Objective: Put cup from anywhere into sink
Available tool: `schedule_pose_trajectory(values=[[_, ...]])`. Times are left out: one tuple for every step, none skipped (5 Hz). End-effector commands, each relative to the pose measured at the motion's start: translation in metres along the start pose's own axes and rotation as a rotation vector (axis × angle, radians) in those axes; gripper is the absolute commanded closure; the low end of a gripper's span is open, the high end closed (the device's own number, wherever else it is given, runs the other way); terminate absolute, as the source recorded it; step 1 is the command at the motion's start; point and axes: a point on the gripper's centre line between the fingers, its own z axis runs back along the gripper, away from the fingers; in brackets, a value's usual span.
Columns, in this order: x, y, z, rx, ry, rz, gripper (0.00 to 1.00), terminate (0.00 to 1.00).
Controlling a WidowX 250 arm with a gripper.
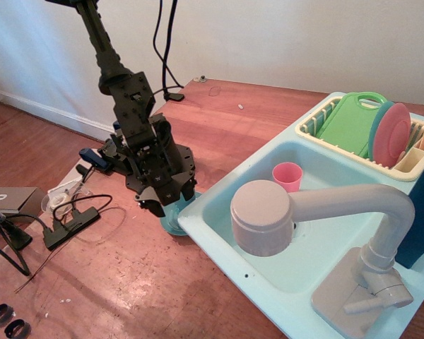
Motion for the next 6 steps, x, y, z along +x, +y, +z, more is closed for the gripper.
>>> schedule_pose_trajectory(values=[[0.012, 0.010, 0.005, 0.019, 0.003, -0.021, 1.00, 0.00], [0.021, 0.022, 0.013, 0.037, 0.023, -0.059, 1.00, 0.00], [0.024, 0.025, 0.016, 0.049, 0.028, -0.070, 1.00, 0.00], [0.028, 0.027, 0.018, 0.068, 0.036, -0.080, 1.00, 0.00], [0.016, 0.033, 0.043, 0.101, 0.038, -0.058, 1.00, 0.00], [-0.001, 0.041, 0.080, 0.123, 0.049, -0.049, 1.00, 0.00]])
